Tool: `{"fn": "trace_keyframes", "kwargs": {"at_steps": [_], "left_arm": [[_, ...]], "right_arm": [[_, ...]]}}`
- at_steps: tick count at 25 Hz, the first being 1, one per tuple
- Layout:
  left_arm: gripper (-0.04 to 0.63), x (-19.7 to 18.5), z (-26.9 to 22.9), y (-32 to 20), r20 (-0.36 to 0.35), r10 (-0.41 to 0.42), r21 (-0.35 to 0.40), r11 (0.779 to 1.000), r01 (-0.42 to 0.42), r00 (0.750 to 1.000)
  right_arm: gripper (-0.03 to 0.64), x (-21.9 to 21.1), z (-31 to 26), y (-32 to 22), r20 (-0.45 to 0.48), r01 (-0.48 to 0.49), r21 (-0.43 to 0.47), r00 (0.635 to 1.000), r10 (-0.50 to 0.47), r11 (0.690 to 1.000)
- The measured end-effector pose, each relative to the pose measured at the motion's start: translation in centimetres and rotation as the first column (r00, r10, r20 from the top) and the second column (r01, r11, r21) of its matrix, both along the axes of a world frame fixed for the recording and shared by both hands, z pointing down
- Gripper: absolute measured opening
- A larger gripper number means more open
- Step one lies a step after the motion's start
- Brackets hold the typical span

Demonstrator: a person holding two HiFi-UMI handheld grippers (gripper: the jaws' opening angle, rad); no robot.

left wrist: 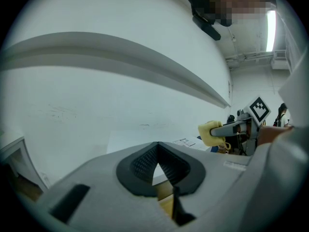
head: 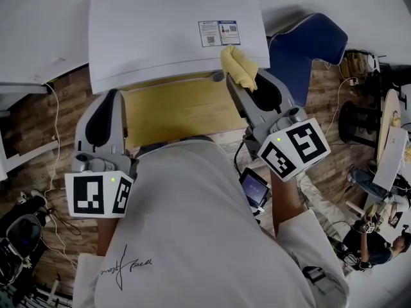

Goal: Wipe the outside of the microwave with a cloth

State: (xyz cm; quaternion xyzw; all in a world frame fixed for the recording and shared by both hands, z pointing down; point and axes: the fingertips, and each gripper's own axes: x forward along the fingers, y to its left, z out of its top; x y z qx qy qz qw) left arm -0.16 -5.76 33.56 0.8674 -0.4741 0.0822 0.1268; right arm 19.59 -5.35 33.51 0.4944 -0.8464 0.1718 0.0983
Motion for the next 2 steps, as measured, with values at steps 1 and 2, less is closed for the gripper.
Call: {"fn": "trace_keyframes", "kwargs": {"at_steps": [1,2], "left_arm": [[-0.012,0.06,0.05,-0.07,0.001,0.000,-0.001,1.000,0.000,1.000],[-0.012,0.13,0.09,-0.14,0.002,0.001,-0.002,1.000,-0.001,1.000]], "right_arm": [[0.115,0.02,0.09,-0.08,-0.002,0.002,-0.003,1.000,-0.002,1.000],[0.115,0.03,0.18,-0.16,-0.004,0.004,-0.006,1.000,-0.004,1.000]]}}
